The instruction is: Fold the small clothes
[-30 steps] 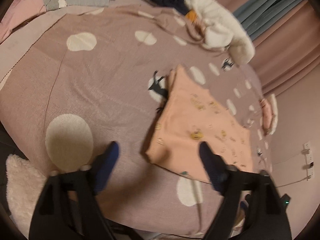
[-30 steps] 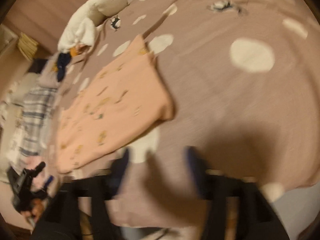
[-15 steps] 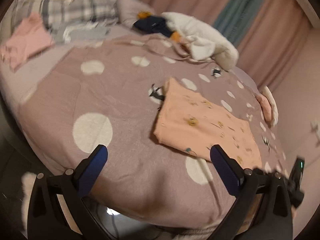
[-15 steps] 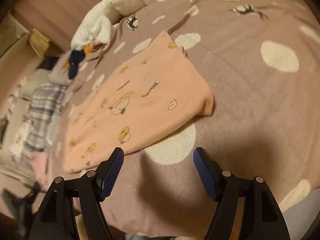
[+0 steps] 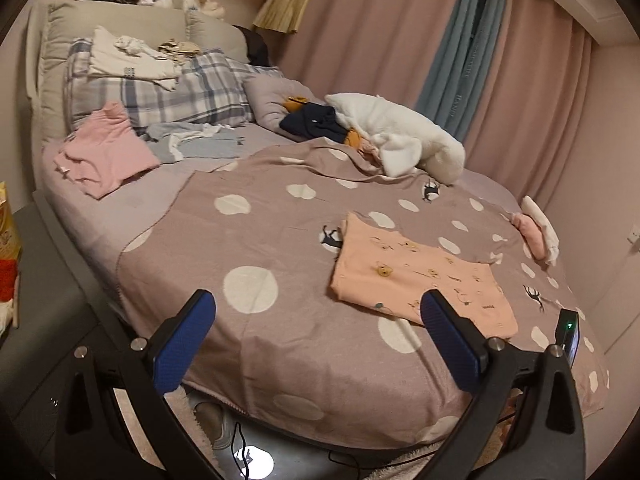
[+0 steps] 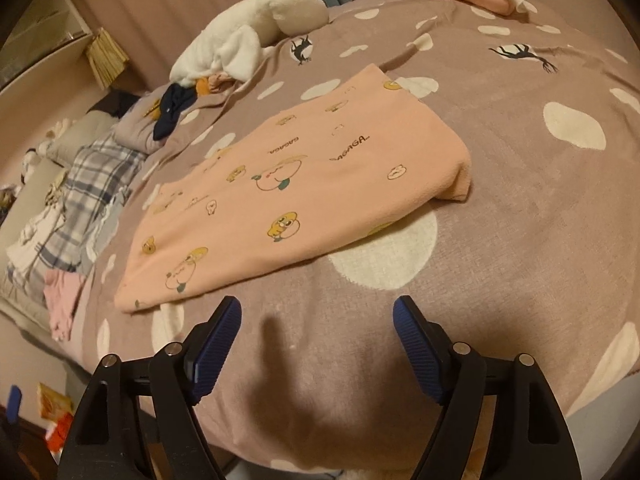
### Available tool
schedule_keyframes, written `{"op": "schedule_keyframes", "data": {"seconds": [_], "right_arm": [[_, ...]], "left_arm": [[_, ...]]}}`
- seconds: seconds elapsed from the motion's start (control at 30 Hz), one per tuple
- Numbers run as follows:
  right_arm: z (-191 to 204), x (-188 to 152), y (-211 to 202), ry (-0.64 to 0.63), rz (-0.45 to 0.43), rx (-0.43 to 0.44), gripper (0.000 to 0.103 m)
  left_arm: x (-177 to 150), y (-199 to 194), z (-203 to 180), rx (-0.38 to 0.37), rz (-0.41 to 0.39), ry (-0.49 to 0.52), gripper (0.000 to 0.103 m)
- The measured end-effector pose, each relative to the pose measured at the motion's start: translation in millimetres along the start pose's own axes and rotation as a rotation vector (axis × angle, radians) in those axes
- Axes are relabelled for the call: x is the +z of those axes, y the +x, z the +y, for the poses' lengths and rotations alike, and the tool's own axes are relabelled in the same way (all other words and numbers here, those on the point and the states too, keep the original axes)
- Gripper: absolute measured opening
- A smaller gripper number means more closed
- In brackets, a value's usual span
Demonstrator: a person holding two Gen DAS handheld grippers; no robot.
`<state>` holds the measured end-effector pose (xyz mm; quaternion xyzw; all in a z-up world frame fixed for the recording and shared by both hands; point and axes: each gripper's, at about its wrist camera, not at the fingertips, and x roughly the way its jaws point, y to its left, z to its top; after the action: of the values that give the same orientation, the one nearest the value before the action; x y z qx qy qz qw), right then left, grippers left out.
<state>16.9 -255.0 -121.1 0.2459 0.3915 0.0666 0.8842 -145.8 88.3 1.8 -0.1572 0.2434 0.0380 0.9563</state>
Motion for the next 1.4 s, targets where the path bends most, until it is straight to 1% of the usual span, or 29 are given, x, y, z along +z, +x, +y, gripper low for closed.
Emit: {"op": "schedule_keyframes", "data": {"seconds": [0.13, 0.17, 0.2, 0.23, 0.3, 0.4, 0.47, 0.53, 0.7, 0.9, 0.97, 1.0, 1.07, 1.1, 1.13, 1.17, 1.23, 1.3, 1.33, 1.4], "right_arm": [[6, -2, 2, -0.002, -0.009, -0.029, 0.082], [7, -1, 2, 0.002, -0.014, -0.030, 0.085], [9, -3, 2, 0.005, -0.017, -0.025, 0.087], [10, -4, 3, 0.006, -0.019, -0.019, 0.091], [12, -7, 4, -0.012, -0.024, -0.027, 0.092], [14, -8, 6, -0.050, -0.028, -0.041, 0.092], [13, -7, 6, -0.045, -0.033, -0.041, 0.093], [12, -7, 7, -0.032, -0.035, -0.029, 0.094], [11, -9, 6, -0.046, -0.037, -0.020, 0.094], [10, -10, 3, -0.043, -0.039, -0.016, 0.094], [8, -6, 6, -0.028, -0.030, 0.006, 0.098], [7, -5, 7, -0.026, -0.026, 0.012, 0.098], [5, -4, 6, -0.014, -0.020, 0.029, 0.098], [3, -3, 5, -0.004, -0.016, 0.043, 0.098], [2, -2, 5, 0.006, -0.013, 0.056, 0.098], [0, -1, 5, 0.016, -0.007, 0.070, 0.098], [-3, 0, 5, 0.034, 0.005, 0.089, 0.098], [-5, 4, 6, 0.057, 0.011, 0.109, 0.098], [-7, 7, 7, 0.077, 0.013, 0.126, 0.098], [-10, 12, 10, 0.117, 0.030, 0.154, 0.098]], "left_arm": [[-1, -11, 9, 0.000, -0.021, -0.035, 0.102], [-1, -14, 10, 0.007, -0.027, -0.040, 0.102], [-1, -18, 11, 0.025, -0.041, -0.043, 0.102], [-1, -23, 11, 0.064, -0.072, -0.036, 0.102], [-1, -28, 7, 0.111, -0.108, 0.007, 0.102], [-2, -30, 4, 0.145, -0.114, 0.059, 0.102], [-5, -29, 3, 0.160, -0.116, 0.073, 0.102], [-8, -28, 5, 0.170, -0.108, 0.074, 0.102], [-13, -24, 7, 0.165, -0.097, 0.062, 0.102], [-10, -18, 6, 0.141, -0.090, 0.080, 0.102], [-7, -11, 3, 0.117, -0.080, 0.084, 0.102], [-5, -7, 1, 0.108, -0.074, 0.085, 0.102], [-2, -1, -8, 0.089, -0.086, 0.117, 0.102], [-1, 4, -15, 0.083, -0.091, 0.149, 0.102], [-1, 8, -19, 0.074, -0.080, 0.168, 0.102], [0, 12, -23, 0.055, -0.064, 0.176, 0.102], [1, 19, -28, -0.018, -0.036, 0.174, 0.102], [0, 21, -34, -0.073, -0.037, 0.172, 0.102], [0, 25, -38, -0.094, -0.035, 0.179, 0.102], [2, 33, -43, -0.107, -0.025, 0.194, 0.102]]}}
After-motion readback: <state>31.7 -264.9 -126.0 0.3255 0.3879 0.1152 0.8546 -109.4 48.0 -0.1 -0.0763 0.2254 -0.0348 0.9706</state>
